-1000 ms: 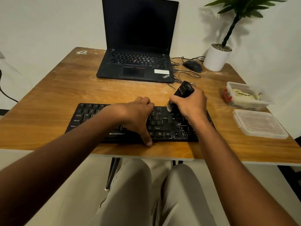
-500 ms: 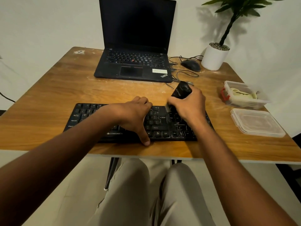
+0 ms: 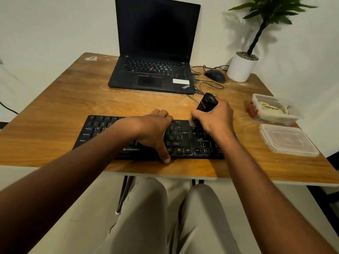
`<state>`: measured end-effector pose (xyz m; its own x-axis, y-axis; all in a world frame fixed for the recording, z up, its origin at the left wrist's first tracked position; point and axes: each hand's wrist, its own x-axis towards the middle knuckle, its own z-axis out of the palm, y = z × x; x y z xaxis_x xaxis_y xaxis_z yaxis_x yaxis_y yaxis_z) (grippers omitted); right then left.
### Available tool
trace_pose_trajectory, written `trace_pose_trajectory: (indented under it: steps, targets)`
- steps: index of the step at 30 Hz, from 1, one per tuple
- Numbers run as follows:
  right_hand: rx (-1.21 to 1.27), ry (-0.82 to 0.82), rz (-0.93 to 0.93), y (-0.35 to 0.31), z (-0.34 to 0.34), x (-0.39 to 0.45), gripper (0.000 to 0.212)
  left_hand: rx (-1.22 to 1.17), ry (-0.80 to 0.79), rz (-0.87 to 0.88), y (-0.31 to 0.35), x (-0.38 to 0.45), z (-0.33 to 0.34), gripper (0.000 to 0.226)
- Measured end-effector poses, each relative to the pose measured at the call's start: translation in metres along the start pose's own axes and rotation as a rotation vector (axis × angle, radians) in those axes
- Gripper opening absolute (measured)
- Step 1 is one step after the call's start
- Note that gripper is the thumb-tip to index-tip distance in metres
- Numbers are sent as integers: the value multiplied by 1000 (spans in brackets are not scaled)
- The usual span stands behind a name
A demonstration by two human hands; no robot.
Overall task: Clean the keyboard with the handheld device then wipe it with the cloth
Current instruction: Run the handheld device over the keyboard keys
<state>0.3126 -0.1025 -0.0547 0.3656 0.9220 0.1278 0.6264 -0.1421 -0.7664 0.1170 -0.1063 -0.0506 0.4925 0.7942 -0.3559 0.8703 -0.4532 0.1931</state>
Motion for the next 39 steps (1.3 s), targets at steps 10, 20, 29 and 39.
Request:
trace_pose_trajectory:
  steps: [10,20,29,39]
  targets:
    - [10,-37,-74,-11,-5,-1,35,18,5,5,-1,1,1,131]
    - [-158,-58,-238,1,-23,10,50,31,0,1,-1,3,2,133]
    - [-57,-508,-372,6,-41,10,46,24,3,7,-2,4,3,133]
    - [62,-572,-302,3,-28,36,52,20,-4,7,-1,2,1,134]
